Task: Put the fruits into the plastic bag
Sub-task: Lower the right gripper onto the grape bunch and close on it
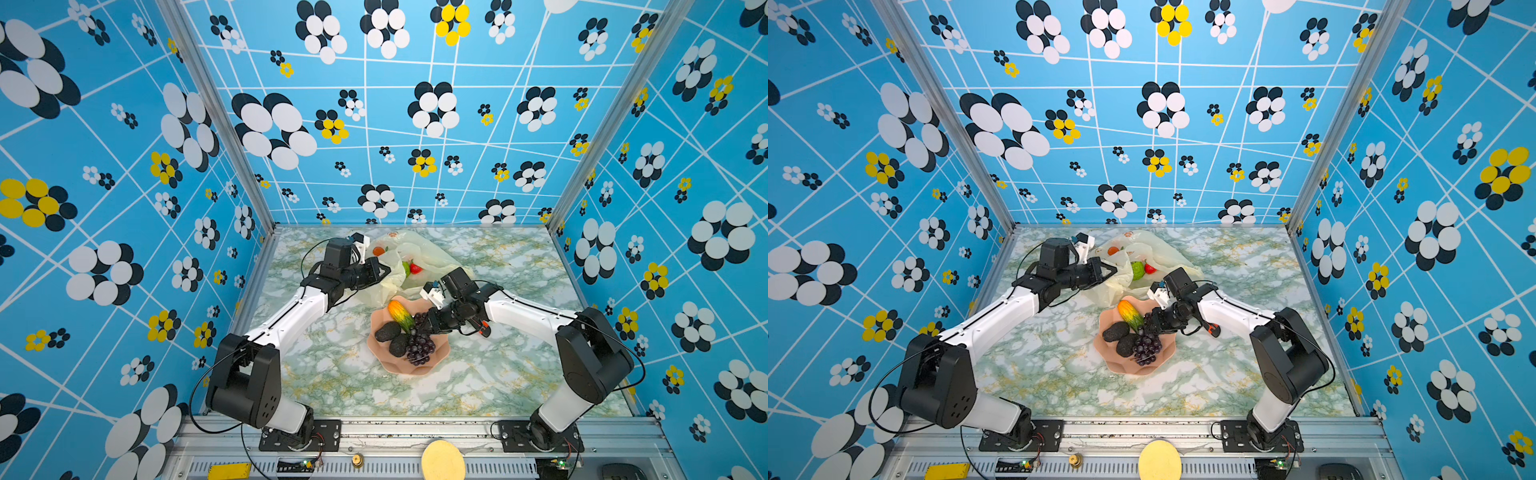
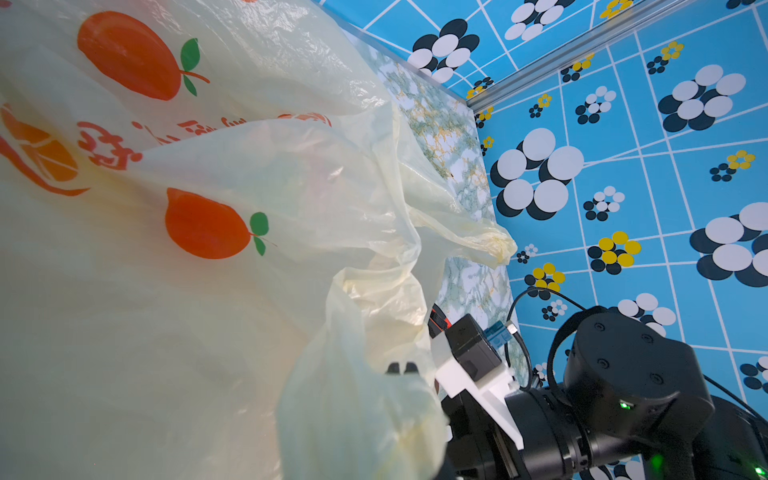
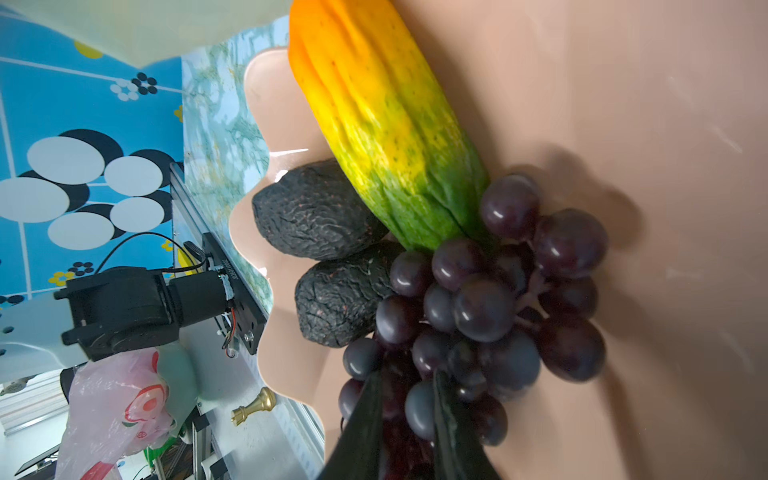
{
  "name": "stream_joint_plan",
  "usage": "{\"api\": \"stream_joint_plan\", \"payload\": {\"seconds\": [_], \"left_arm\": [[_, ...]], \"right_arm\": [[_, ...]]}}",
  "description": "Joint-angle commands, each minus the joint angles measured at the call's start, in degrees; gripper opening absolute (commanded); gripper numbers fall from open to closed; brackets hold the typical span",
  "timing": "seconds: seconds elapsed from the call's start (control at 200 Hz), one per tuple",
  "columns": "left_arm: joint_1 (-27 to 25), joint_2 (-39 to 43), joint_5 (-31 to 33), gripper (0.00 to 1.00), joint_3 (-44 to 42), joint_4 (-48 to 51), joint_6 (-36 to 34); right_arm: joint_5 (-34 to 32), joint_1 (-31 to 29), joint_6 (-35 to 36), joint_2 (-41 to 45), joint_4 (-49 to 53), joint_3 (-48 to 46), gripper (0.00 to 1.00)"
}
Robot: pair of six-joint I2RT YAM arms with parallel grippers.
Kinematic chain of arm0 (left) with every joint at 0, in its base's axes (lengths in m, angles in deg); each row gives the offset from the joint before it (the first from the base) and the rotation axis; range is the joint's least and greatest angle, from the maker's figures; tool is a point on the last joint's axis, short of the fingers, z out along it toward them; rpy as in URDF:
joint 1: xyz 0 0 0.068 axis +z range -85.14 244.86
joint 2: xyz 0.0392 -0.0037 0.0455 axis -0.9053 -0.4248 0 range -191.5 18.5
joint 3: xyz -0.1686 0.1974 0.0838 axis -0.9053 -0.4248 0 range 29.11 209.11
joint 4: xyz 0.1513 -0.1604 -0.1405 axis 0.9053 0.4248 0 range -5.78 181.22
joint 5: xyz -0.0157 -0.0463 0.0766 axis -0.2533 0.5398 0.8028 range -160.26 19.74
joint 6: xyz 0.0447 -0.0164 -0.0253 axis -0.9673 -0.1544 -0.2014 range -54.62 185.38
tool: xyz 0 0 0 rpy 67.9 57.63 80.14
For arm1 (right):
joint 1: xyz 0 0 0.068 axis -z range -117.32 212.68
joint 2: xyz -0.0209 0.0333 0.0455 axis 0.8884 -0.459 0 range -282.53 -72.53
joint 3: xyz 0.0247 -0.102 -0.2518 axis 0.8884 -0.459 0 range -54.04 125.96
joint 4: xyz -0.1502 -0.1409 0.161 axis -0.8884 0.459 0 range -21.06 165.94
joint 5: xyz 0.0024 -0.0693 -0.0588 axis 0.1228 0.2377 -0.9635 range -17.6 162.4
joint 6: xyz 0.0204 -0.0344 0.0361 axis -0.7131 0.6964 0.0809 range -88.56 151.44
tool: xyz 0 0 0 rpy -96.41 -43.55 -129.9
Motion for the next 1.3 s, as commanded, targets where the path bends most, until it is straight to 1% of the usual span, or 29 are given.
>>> {"api": "stream_joint_plan", "payload": {"seconds": [0.0, 0.04, 0.08, 0.14, 0.145, 0.165, 0.17, 0.22, 0.295, 0.345, 0.445, 0.515, 0.67, 0.755, 1.055, 1.295], "left_arm": [[0.73, 1.34, -0.81, 0.00, -0.78, -0.09, 0.31], [0.76, 1.32, -0.85, 0.00, -0.73, -0.14, 0.32], [0.77, 1.22, -0.86, 0.00, -0.69, -0.18, 0.33], [0.73, 1.25, -0.95, 0.00, -0.55, -0.05, 0.29], [0.72, 1.29, -0.95, 0.00, -0.53, -0.03, 0.33], [0.73, 1.31, -0.95, 0.00, -0.51, -0.01, 0.29], [0.72, 1.33, -0.95, 0.00, -0.51, 0.00, 0.29], [0.77, 1.41, -0.95, 0.00, -0.55, -0.06, 0.29], [0.71, 1.54, -0.92, 0.00, -0.54, 0.00, 0.14], [0.71, 1.54, -0.82, 0.00, -0.56, 0.01, 0.03], [0.77, 1.43, -0.86, 0.00, -0.72, -0.43, 0.17], [0.76, 1.15, -1.12, 0.00, -0.72, -1.09, 0.62], [0.74, 1.05, -1.55, 0.00, -0.95, -1.61, 0.99], [0.75, 1.11, -1.57, 0.00, -1.07, -1.58, 0.84], [1.36, 1.48, -1.79, 0.00, -1.81, -1.85, 0.53], [1.42, 0.64, -2.66, 0.00, -1.69, -2.55, 1.08]], "right_arm": [[2.32, 0.50, -1.69, 1.76, -3.67, -1.20, 0.23], [2.04, 0.53, -1.83, 1.23, -2.76, -0.90, 0.23], [2.02, 0.47, -1.55, 0.35, -0.54, -0.03, 0.27], [1.65, 0.26, 1.01, -1.40, 5.90, 3.22, 0.35], [1.10, 0.23, 1.53, -1.68, 7.35, 3.78, 0.38], [0.44, 0.05, 2.40, -2.03, 9.05, 4.74, 0.40], [0.11, 0.01, 2.40, -2.11, 9.88, 5.03, 0.42], [-2.51, -0.56, 5.21, -2.67, 15.35, 7.33, 0.50], [-6.63, -0.92, 7.73, -2.80, 21.39, 9.46, 0.58], [-7.19, -1.07, 8.87, -3.11, 24.40, 10.52, 0.61], [-7.05, -2.03, 10.30, -4.38, 26.85, 11.44, 0.66], [-6.85, -3.62, 10.74, -6.50, 27.93, 12.61, 0.73], [-6.87, -6.99, 10.64, -11.10, 27.27, 14.96, 0.82], [-7.30, -7.30, 10.04, -12.75, 26.59, 15.97, 0.84], [-11.50, -7.23, 6.99, -16.49, 22.48, 16.06, 0.82], [-14.29, -7.23, 3.85, -13.31, 17.69, 13.35, 0.86]]}}
